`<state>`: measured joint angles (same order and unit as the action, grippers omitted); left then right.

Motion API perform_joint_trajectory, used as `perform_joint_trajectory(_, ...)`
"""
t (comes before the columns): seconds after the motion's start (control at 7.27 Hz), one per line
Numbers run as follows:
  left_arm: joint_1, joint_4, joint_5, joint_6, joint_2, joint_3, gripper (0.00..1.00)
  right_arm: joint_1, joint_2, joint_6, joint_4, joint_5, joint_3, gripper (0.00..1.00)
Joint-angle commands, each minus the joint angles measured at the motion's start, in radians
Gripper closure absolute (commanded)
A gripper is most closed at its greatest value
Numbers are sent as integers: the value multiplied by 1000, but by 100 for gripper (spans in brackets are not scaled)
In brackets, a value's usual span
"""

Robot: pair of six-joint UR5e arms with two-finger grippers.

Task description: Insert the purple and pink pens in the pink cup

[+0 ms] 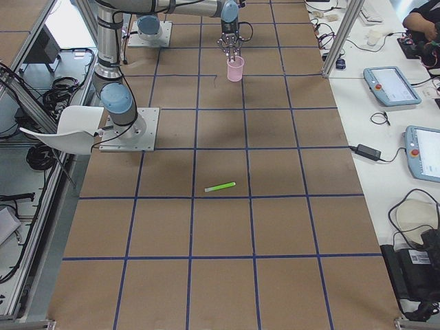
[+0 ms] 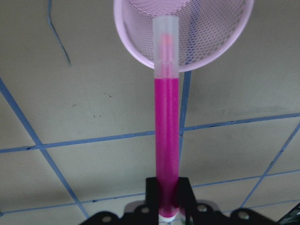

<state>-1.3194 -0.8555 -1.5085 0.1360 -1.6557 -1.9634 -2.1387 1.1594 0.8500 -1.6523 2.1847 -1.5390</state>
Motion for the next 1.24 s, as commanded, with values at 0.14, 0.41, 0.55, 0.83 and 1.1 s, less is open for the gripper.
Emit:
perform_joint_trajectory(0.14,-24,3,-2,11,-3,-2,100,-24,-78,0,14,-2,82,100)
perform_joint_trajectory(0.41,-26,3,-3,13,-1,-2,100,-24,-93,3,17,1,80,100)
perform_joint_trajectory(0.55,-35,3,-1,13,-4,-2,100,-24,-95,4,16,6,80,75)
perform_joint_trajectory(0.83,-66,3,-4,72,5,8,100,-24,-95,3,6,0,82,15)
perform_joint_trajectory(1.1,-69,3,-4,73,14,8,100,-20,-86,6,6,-5,88,0)
